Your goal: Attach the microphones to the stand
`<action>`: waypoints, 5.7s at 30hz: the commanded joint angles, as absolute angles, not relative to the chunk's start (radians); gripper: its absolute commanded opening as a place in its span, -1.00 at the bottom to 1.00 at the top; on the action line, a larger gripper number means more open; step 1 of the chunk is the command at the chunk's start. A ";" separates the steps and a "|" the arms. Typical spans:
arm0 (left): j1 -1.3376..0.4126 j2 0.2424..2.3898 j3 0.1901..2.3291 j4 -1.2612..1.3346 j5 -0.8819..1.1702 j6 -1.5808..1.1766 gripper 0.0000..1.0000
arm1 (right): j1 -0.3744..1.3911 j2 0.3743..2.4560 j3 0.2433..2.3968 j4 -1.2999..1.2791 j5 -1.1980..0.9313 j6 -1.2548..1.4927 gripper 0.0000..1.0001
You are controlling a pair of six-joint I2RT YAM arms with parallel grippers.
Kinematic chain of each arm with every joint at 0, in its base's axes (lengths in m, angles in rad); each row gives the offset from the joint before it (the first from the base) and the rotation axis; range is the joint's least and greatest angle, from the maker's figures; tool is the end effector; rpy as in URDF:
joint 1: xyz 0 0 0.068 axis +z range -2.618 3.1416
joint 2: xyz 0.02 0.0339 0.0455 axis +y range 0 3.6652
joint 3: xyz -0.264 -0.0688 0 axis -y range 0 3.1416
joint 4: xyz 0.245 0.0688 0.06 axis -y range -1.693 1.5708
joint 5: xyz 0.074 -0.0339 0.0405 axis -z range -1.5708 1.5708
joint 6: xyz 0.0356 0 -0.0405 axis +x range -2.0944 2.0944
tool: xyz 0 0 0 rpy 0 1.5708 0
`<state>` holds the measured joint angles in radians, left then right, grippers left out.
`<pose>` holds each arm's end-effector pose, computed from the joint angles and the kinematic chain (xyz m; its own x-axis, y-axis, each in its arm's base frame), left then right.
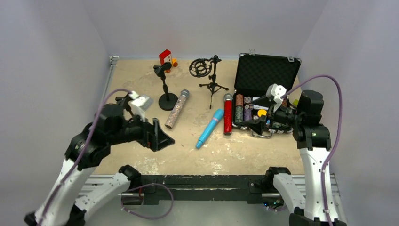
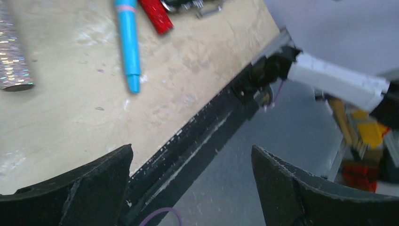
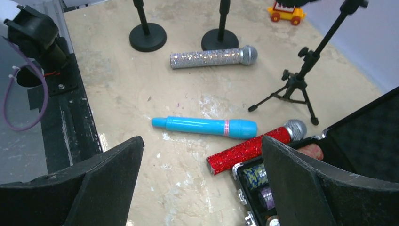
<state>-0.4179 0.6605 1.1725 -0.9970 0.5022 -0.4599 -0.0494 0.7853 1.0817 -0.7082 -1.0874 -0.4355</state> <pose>0.0742 -0.0517 0.3988 -0.7125 -0.1093 -0.6931 0.4784 0.6470 -0.5938 0.1345 0.0249 0.3929 -0.0303 -0.1948 -0.9804 -0.8826 0.4656 -0.0653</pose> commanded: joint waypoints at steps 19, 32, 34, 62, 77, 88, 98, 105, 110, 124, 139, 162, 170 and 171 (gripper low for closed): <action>-0.873 1.454 1.288 -0.631 0.048 -0.424 0.99 | -0.081 0.983 0.834 -0.375 -1.057 -0.215 0.98; -0.874 1.655 1.229 -0.442 0.052 -0.474 0.86 | -0.116 1.015 0.821 -0.363 -1.091 -0.215 0.98; -0.873 1.665 1.229 -0.449 0.025 -0.478 0.86 | -0.124 1.016 0.826 -0.365 -1.082 -0.216 0.98; -0.566 1.701 1.188 -0.661 -0.371 -0.318 0.42 | -0.169 1.007 0.824 -0.364 -1.097 -0.217 0.98; -0.536 1.836 1.143 -0.586 -0.146 -0.397 0.14 | -0.180 1.002 0.823 -0.367 -1.111 -0.222 0.98; -0.541 1.657 1.018 -0.534 -0.055 -0.418 -1.00 | -0.192 0.984 0.820 -0.409 -1.161 -0.269 0.98; -0.557 1.024 0.729 -0.391 0.357 -0.433 -1.00 | -0.162 0.988 0.873 -0.682 -1.277 -0.542 0.96; -0.611 0.744 0.709 -0.218 0.599 -0.492 -1.00 | -0.024 1.051 1.046 -0.960 -1.297 -0.730 0.95; -0.712 0.794 0.807 -0.073 0.576 -0.531 -1.00 | 0.114 1.044 1.148 -0.759 -1.247 -0.398 0.93; -0.891 1.144 1.087 0.367 0.317 -0.613 -1.00 | 0.224 1.061 1.222 0.103 -1.274 0.583 0.92; -0.965 1.247 1.164 0.402 0.303 -0.628 -1.00 | 0.278 1.158 1.290 0.188 -1.249 0.743 0.46; -0.816 1.096 1.327 -0.072 0.569 -0.615 0.98 | 0.289 1.118 1.299 -0.443 -1.319 -0.124 -1.00; -0.834 1.303 1.521 -0.127 0.581 -0.576 0.85 | 0.293 1.114 1.301 -0.464 -1.328 -0.138 -1.00; -0.839 1.322 1.532 -0.137 0.577 -0.572 0.84 | 0.293 1.114 1.300 -0.461 -1.330 -0.135 -1.00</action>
<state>-0.8238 1.2770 1.4696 -0.0750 0.5377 -0.6064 0.2882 1.1355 1.2694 -0.4538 -1.3018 -0.0925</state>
